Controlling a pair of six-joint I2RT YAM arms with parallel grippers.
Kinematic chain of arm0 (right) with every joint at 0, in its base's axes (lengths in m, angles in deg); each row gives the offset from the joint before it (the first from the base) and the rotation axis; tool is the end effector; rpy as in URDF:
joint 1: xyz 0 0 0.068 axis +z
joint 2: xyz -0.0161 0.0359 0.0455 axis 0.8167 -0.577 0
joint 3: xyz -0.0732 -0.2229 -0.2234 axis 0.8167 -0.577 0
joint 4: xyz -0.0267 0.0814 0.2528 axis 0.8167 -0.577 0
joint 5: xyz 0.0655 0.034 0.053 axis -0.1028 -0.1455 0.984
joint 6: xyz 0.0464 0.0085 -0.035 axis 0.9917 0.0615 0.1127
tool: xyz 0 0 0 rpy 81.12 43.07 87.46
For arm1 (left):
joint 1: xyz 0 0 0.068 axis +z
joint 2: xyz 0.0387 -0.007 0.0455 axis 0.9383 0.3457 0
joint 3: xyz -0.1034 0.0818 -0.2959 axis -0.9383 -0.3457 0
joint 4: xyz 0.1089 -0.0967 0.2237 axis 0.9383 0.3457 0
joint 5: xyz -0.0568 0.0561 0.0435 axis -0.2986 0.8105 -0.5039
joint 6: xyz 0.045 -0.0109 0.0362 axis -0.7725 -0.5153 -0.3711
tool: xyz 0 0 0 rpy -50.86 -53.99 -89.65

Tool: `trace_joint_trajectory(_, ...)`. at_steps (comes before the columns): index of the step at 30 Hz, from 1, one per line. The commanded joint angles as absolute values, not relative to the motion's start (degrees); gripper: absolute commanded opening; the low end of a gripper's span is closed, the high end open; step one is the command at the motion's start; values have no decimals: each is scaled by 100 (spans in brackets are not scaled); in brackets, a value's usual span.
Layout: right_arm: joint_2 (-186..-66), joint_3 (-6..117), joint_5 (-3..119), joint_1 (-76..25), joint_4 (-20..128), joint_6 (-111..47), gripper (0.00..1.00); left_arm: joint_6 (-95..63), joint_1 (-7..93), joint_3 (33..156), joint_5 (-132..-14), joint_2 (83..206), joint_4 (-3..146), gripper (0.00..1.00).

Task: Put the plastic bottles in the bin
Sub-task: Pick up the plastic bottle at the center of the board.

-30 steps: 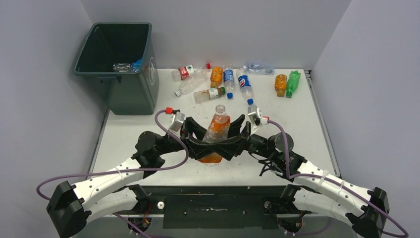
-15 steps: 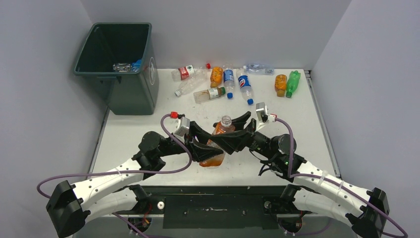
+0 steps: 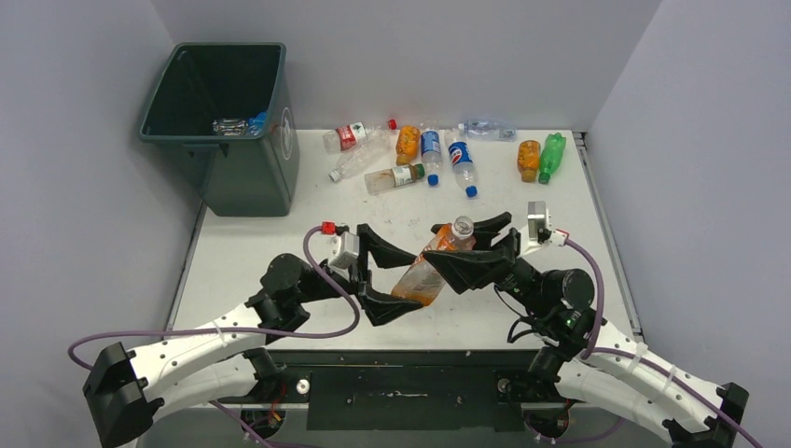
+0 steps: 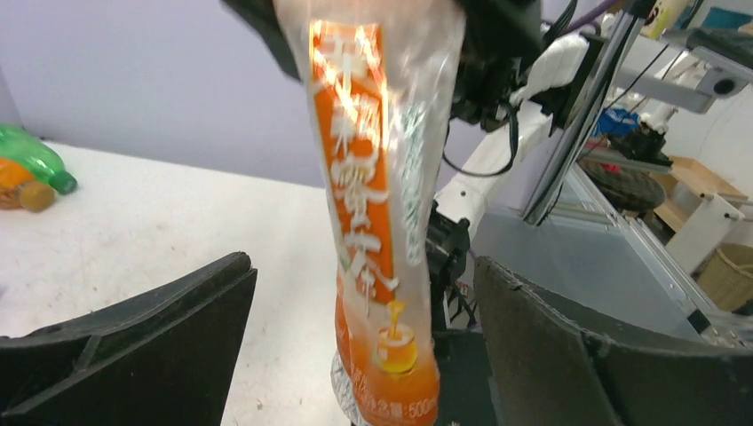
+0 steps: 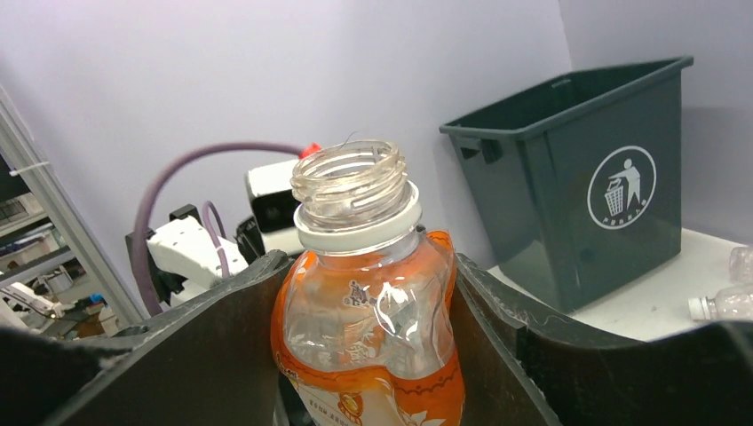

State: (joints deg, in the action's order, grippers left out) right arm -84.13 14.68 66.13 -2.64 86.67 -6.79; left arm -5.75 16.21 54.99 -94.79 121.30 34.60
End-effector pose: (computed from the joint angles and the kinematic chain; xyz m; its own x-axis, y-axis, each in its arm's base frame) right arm 0.0719 0.1107 0.4078 -0.2365 0.5238 -0.8184 -0.9188 0.1533 0.3637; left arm 0.0935 -0.1628 0.3724 -0.1832 -0.2962 -0.9374 0.9799 0.0216 -0.1984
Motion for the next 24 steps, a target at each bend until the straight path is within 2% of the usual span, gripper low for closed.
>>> trace_joint_trajectory(1,-8369,1623,6473,-286,8890,-701,22,-1024,1392,5811,-9552,12420,3983,92)
trace_joint_trajectory(2,-8382,1658,6500,-284,8902,-690,22,-1076,1362,5854,-9535,12460,4084,90)
trace_joint_trajectory(4,-8422,1712,6537,-278,8923,-659,22,-1140,1328,5914,-9531,12519,4223,78)
trace_joint_trajectory(7,-8450,1782,6571,-275,8896,-647,22,-1157,1323,5953,-9484,12527,4284,48)
trace_joint_trajectory(8,-8471,1813,6604,-273,8853,-650,25,-1156,1318,5947,-9453,12515,4277,40)
trace_joint_trajectory(10,-8518,1912,6669,-273,8678,-676,48,-1128,1319,5925,-9436,12481,4178,31)
trace_joint_trajectory(11,-8549,1929,6766,-273,8600,-702,67,-1104,1325,5902,-9422,12463,4111,28)
trace_joint_trajectory(12,-8557,1927,6808,-274,8522,-734,75,-1063,1325,5868,-9399,12435,4034,26)
trace_joint_trajectory(14,-8518,1807,6809,-280,8446,-757,82,-982,1326,5824,-9345,12377,3907,25)
trace_joint_trajectory(19,-8484,1522,6868,-273,8434,-739,82,-809,1341,5728,-9273,12247,3595,22)
trace_joint_trajectory(24,-8607,1314,6846,-280,8667,-613,75,-727,1360,5671,-9300,12201,3413,19)
